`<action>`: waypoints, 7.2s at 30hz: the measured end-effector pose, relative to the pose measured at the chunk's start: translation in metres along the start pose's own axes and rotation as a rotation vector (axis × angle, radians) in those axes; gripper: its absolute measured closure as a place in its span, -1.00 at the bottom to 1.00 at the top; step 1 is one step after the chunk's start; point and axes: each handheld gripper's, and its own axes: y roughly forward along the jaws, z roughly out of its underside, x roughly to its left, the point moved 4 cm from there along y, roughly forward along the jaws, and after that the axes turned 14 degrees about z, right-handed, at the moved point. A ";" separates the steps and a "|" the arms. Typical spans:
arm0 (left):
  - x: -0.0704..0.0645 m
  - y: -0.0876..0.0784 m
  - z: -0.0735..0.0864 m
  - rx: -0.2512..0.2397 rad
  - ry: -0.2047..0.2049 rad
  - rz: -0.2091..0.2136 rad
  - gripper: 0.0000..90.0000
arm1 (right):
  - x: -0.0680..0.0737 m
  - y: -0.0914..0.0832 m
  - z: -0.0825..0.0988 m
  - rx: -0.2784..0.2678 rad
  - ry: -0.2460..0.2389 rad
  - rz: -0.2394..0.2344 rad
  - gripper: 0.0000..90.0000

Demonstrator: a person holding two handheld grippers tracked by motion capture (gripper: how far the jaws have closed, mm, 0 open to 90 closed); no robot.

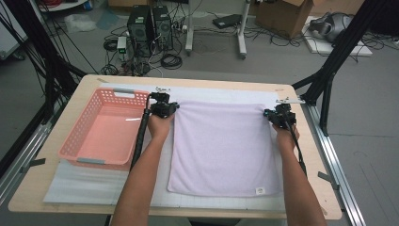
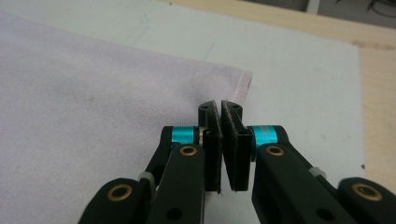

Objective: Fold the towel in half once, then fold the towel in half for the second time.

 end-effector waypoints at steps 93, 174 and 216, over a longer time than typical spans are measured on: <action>-0.006 -0.024 0.023 0.061 0.087 0.110 -0.33 | -0.004 -0.053 0.017 0.050 0.004 -0.167 -0.21; -0.056 -0.107 0.068 -0.053 0.074 0.354 -0.12 | 0.009 -0.131 0.062 0.044 0.026 -0.192 0.01; -0.082 -0.128 0.084 -0.074 0.158 0.471 0.79 | 0.019 -0.148 0.058 -0.073 -0.026 -0.243 0.78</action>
